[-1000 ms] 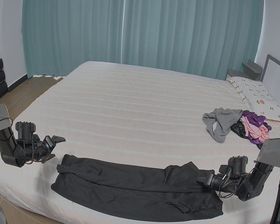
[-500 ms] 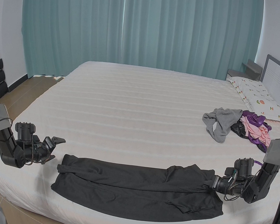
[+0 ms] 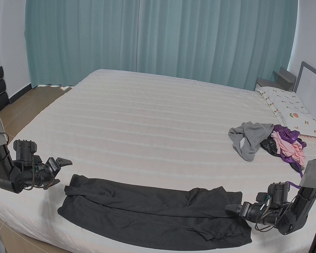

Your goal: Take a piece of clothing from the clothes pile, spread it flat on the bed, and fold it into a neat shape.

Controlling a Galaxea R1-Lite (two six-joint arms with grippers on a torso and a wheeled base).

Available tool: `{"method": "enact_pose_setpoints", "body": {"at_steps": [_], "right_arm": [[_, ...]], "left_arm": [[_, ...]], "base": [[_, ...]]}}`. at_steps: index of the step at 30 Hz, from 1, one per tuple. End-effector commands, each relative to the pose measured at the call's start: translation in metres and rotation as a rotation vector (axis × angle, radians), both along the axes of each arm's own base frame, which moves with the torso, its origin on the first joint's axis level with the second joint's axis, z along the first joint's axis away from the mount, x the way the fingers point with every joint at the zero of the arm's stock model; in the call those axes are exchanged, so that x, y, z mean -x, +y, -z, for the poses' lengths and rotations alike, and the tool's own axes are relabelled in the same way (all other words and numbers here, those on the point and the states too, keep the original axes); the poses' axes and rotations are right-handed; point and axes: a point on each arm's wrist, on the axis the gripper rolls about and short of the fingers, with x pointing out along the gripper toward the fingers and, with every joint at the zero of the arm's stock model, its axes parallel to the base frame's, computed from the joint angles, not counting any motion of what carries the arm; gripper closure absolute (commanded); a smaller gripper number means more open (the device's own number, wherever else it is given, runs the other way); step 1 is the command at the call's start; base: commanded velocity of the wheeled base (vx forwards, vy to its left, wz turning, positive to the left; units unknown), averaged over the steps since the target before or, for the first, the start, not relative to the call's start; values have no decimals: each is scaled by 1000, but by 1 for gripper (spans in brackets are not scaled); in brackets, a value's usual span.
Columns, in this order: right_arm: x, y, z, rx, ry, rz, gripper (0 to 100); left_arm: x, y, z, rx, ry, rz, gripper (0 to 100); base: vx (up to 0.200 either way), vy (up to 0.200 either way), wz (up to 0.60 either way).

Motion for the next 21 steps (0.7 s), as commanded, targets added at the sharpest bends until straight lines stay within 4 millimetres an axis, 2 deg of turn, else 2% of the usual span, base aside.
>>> {"method": "enact_pose_setpoints", "body": {"at_steps": [1,8,13,17,18,21], "right_arm": [[4,-2,-12,-7,-26,22,0],[24,1,-33,-36,-15,107,0],[37,9,-37,-40,16,206,0],[45,14,-42,-68,27,254,0],[46,16,-43,-69,30,264,0],[48,25,-41,-53,57,296,0]], "left_arm": [[16,-10,-6,-22,14,27,0],[32,-39,7,-130,99,31,0],[29,-51,16,-188,121,18,0],[25,-54,24,-211,135,5,0],[21,-54,25,-221,129,-9,100],[17,-52,21,-242,113,-44,100]], "base": [[0,0,0],[0,0,0],[0,0,0],[0,0,0],[0,0,0],[0,0,0]]}}
